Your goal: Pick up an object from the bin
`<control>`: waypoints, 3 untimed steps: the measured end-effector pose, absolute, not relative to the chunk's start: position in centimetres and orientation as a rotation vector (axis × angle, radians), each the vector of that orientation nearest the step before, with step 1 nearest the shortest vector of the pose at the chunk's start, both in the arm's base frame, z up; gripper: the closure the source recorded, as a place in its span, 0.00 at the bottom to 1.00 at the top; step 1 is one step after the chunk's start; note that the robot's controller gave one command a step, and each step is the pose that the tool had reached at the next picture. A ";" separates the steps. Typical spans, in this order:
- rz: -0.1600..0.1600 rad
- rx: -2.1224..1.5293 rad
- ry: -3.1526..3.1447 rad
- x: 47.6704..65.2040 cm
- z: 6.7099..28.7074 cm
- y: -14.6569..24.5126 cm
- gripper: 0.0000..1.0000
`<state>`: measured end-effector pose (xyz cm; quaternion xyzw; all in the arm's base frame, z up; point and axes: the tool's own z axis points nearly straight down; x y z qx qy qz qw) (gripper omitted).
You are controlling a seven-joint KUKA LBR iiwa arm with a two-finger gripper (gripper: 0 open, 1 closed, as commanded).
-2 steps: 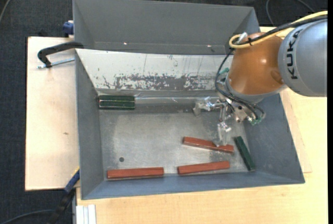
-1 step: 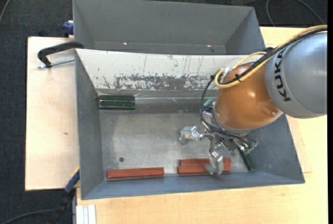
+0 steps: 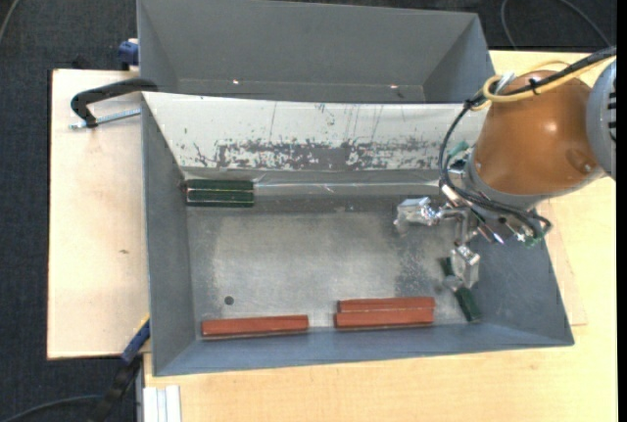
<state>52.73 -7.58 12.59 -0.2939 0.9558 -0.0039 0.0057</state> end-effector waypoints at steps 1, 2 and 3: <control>-0.010 -1.147 2.916 57.6 11.5 -15.7 0.00; 0.002 -1.661 2.667 49.9 13.4 -12.7 0.00; 0.012 -2.093 2.326 54.1 7.0 -14.4 0.00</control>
Offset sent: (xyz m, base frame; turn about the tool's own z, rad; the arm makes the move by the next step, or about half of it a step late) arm 0.0469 -0.0778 -0.0120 -0.1600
